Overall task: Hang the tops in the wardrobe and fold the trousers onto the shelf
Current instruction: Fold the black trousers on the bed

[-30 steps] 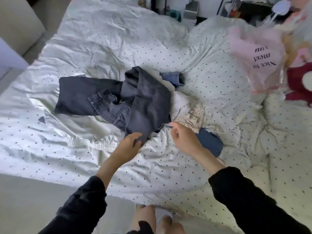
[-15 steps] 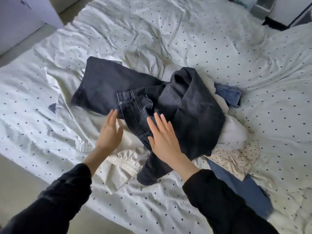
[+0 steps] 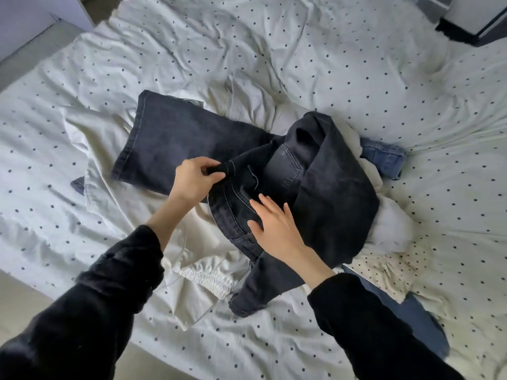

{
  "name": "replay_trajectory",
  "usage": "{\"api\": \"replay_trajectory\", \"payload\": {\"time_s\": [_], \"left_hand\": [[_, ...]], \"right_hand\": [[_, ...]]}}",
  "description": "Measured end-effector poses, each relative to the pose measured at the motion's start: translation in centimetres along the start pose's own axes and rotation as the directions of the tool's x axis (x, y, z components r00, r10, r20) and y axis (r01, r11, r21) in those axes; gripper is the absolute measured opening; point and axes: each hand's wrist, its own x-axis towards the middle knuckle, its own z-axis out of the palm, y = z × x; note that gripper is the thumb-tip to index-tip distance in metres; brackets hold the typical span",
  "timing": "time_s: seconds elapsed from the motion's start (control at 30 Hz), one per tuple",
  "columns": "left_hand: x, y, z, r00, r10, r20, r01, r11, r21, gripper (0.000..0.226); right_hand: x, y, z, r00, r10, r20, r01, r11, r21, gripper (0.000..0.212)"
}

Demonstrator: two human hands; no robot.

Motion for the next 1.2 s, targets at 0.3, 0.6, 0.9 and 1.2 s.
{"api": "replay_trajectory", "payload": {"time_s": [0.3,0.6,0.9,1.2], "left_hand": [[-4.8,11.3,0.5,0.943,0.046,0.33,0.06,0.951,-0.303,0.023],[-13.7,22.8,6.8,0.781,0.3,0.548,-0.137,0.938,-0.318,0.03],[-21.2,19.4,16.1,0.849,0.466,0.249,-0.522,0.812,0.262,0.06],[-32.0,18.1,26.5,0.782,0.141,0.608,-0.442,0.812,0.381,0.035]], "right_hand": [[-7.5,-0.5,-3.7,0.89,0.36,-0.281,-0.135,0.795,0.592,0.039],[-15.8,3.0,-9.2,0.689,0.606,-0.397,-0.094,0.618,0.781,0.031],[-27.4,13.7,-12.9,0.53,0.848,0.003,0.001,-0.004,1.0,0.011],[-38.0,25.1,-13.8,0.409,0.9,0.151,0.065,-0.194,0.979,0.007]]}}
